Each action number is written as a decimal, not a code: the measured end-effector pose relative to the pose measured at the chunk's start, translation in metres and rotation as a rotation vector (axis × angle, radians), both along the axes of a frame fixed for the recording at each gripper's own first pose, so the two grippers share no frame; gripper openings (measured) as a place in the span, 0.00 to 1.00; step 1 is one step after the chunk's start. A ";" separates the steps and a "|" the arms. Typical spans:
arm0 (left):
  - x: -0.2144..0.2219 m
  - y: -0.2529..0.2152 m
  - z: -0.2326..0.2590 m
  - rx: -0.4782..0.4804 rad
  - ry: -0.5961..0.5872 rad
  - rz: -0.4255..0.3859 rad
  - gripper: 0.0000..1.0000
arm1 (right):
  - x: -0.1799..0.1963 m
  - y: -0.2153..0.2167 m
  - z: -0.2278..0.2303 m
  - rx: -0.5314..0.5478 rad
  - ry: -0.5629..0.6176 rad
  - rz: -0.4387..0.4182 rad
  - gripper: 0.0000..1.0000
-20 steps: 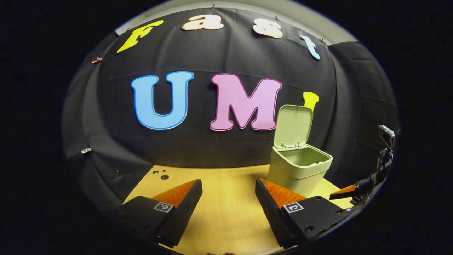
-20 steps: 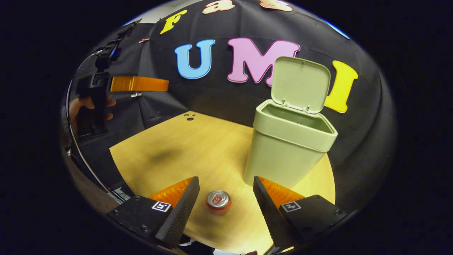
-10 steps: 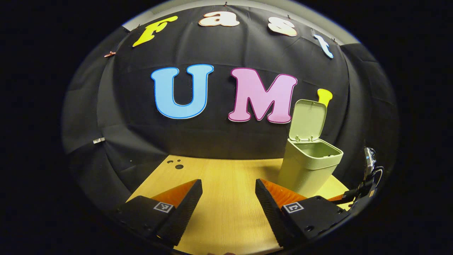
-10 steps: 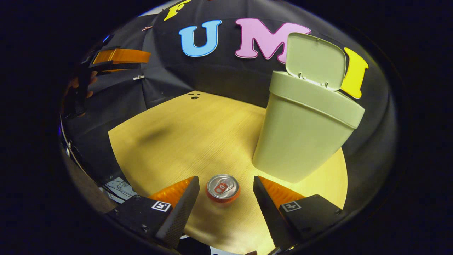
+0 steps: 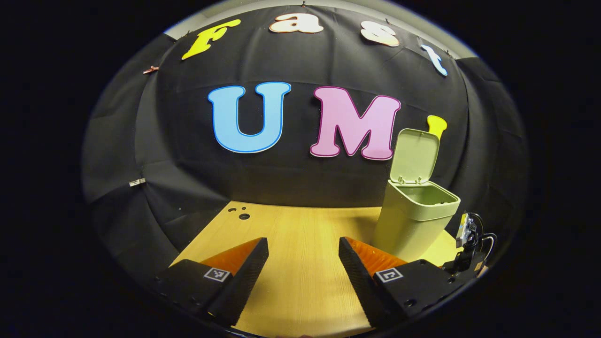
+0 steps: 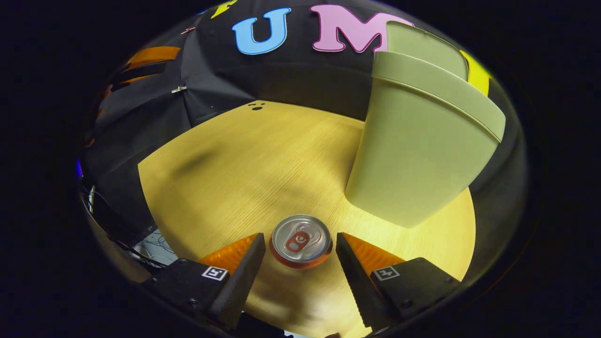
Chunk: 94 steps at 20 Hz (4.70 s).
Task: Press the lid of the desktop garbage bin to open it, pick up the crumpled paper on the desktop and throw it into the bin, then pick up the pop can on the desktop and drop it into the bin, and finally close the garbage bin lid.
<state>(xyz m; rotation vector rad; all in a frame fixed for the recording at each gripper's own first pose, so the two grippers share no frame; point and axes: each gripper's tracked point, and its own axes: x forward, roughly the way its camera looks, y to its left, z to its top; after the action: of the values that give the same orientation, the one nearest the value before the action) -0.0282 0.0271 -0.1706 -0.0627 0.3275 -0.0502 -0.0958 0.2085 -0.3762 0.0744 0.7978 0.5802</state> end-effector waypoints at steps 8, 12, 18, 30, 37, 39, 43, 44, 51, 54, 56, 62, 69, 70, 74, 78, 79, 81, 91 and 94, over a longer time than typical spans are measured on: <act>0.001 0.000 0.000 -0.006 0.002 0.001 0.96 | 0.006 -0.016 0.023 0.001 -0.027 -0.025 0.82; 0.005 -0.004 0.000 -0.011 -0.002 -0.009 0.96 | 0.020 -0.031 0.073 0.050 -0.095 -0.044 0.83; 0.010 -0.014 -0.001 -0.032 0.004 -0.033 0.96 | 0.055 -0.062 0.168 0.138 -0.236 -0.117 0.82; 0.017 -0.018 -0.002 -0.030 0.005 -0.050 0.97 | 0.156 -0.147 0.279 0.160 -0.517 -0.314 0.82; 0.023 -0.016 -0.002 -0.021 0.010 -0.034 0.96 | 0.195 -0.170 0.244 0.071 -0.460 -0.366 0.82; 0.024 -0.015 -0.002 -0.016 0.010 -0.032 0.96 | 0.207 -0.173 0.229 0.041 -0.430 -0.370 0.82; 0.028 -0.015 -0.003 -0.015 0.011 -0.027 0.96 | 0.221 -0.179 0.205 0.017 -0.367 -0.387 0.82; 0.029 -0.015 -0.002 -0.016 0.011 -0.027 0.96 | 0.223 -0.179 0.198 0.016 -0.345 -0.392 0.82; 0.035 -0.013 -0.004 -0.015 0.012 -0.020 0.96 | 0.229 -0.177 0.140 -0.006 -0.187 -0.397 0.82; 0.036 -0.011 -0.004 -0.017 0.014 -0.011 0.97 | 0.229 -0.178 0.128 -0.018 -0.156 -0.405 0.82; 0.037 -0.011 -0.006 -0.017 0.018 -0.010 0.96 | 0.232 -0.180 0.120 -0.026 -0.142 -0.410 0.82; 0.037 -0.010 -0.006 -0.013 0.021 -0.013 0.96 | 0.234 -0.180 0.110 -0.013 -0.112 -0.434 0.84; 0.038 -0.011 -0.006 -0.014 0.015 -0.016 0.96 | 0.236 -0.186 0.128 0.014 -0.156 -0.459 0.84; 0.038 -0.011 -0.005 -0.012 0.014 -0.016 0.96 | 0.238 -0.186 0.137 0.026 -0.179 -0.462 0.84; 0.038 -0.015 -0.004 -0.015 0.010 -0.026 0.97 | 0.251 -0.193 0.195 0.067 -0.327 -0.478 0.87; 0.037 -0.018 -0.001 -0.013 -0.001 -0.036 0.96 | 0.266 -0.200 0.256 0.091 -0.474 -0.498 0.87; 0.037 -0.019 -0.001 -0.014 -0.003 -0.037 0.96 | 0.270 -0.201 0.269 0.096 -0.498 -0.499 0.88; 0.037 -0.020 0.000 -0.017 -0.006 -0.038 0.97 | 0.279 -0.204 0.291 0.103 -0.538 -0.508 0.88; 0.034 -0.011 -0.003 -0.032 -0.006 -0.017 0.97 | 0.344 -0.223 0.361 0.108 -0.704 -0.597 0.91; 0.032 -0.009 -0.005 -0.035 -0.001 -0.012 0.97 | 0.364 -0.214 0.358 0.120 -0.698 -0.603 0.91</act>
<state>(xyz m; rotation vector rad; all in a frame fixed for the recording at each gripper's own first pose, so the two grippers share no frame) 0.0042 0.0186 -0.1751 -0.0956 0.3259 -0.0678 0.2680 -0.0060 -0.0182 0.2012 0.0394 0.0539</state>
